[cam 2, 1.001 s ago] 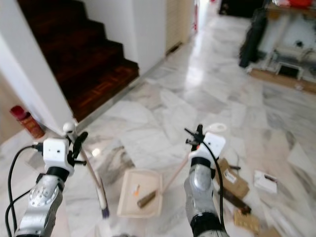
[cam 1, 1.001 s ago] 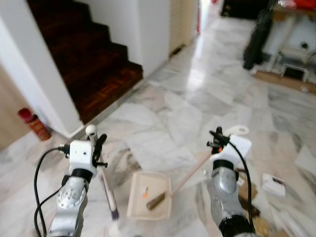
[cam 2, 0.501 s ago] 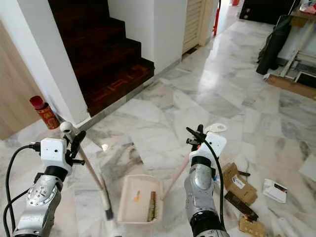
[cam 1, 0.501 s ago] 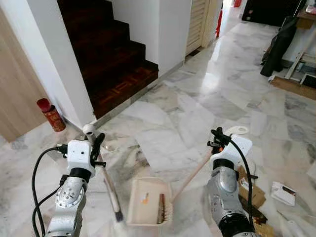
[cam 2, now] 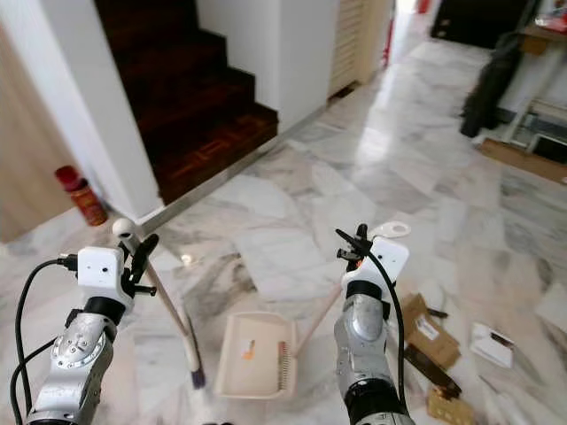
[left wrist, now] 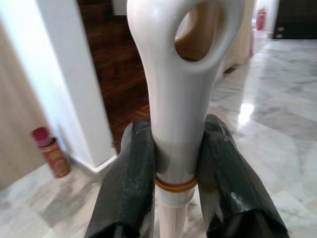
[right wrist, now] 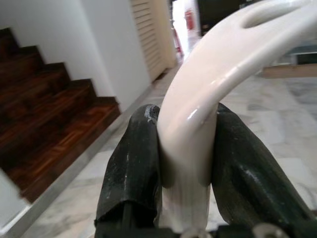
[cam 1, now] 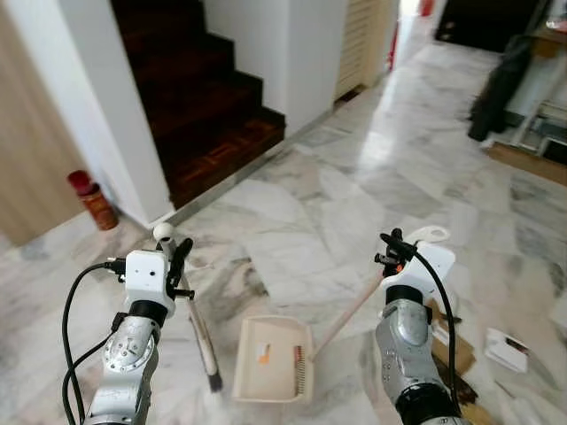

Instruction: Sweep floor

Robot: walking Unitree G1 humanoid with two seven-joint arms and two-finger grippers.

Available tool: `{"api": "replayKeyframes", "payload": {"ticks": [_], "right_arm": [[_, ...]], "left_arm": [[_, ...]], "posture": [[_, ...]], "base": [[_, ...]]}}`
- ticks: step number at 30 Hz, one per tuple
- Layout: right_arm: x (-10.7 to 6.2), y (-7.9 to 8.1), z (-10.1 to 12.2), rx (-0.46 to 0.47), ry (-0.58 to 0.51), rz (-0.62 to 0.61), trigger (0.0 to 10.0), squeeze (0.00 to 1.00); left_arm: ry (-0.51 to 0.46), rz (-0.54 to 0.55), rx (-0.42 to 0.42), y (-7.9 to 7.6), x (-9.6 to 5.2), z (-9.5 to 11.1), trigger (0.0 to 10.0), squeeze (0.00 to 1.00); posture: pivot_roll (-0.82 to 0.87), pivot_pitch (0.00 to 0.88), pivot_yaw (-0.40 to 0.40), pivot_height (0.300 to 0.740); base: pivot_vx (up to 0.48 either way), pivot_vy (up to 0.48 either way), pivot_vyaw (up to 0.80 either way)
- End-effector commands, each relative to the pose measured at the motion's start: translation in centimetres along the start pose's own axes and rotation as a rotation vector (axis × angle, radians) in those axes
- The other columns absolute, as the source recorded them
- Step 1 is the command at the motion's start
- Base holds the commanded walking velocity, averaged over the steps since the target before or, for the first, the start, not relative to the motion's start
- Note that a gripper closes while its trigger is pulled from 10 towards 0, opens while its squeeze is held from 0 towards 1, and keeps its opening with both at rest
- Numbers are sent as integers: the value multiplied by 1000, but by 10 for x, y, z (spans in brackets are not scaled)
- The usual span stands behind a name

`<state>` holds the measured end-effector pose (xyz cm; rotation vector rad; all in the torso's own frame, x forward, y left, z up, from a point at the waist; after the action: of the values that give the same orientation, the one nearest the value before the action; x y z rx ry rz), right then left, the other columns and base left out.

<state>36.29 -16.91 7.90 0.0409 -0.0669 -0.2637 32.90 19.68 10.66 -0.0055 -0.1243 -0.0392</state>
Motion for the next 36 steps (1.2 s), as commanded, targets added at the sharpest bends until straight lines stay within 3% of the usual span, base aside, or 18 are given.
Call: {"api": "replayKeyframes", "payload": {"ticks": [1, 17, 26, 36], "right_arm": [[3, 1, 9, 22, -32, -5, 10000, 0], [3, 2, 10, 31, -33, -8, 10000, 0], [3, 3, 7, 40, -18, -5, 10000, 0], [2, 3, 6, 37, -10, 3, 10000, 0]], "left_arm": [[-28, -3, 3, -1, 1, 8, 10000, 0], [-22, 0, -2, -1, 0, 7, 10000, 0], [-14, 12, -11, 1, 0, 6, 10000, 0], [-10, 15, -14, 2, -2, 7, 10000, 0]], "posture": [[172, 0, 6, 740], [176, 0, 3, 740], [179, 0, 4, 740], [179, 9, 4, 740]], "base": [[0, 0, 800], [0, 0, 713], [0, 0, 0], [0, 267, 0]]}}
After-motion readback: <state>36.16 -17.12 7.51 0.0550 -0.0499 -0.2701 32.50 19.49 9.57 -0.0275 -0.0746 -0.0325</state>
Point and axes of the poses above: a point about 5 cm out from each wrist's last joint towards the gripper, its own x axis pointing out of the wrist towards the gripper, its own z axis along the axis of the wrist's last joint, y = z × x, the point moved 5 cm from there along x, pointing out of the wrist towards the gripper, and after that the axes turned 8 degrees about -x, right-handed, at the moved point
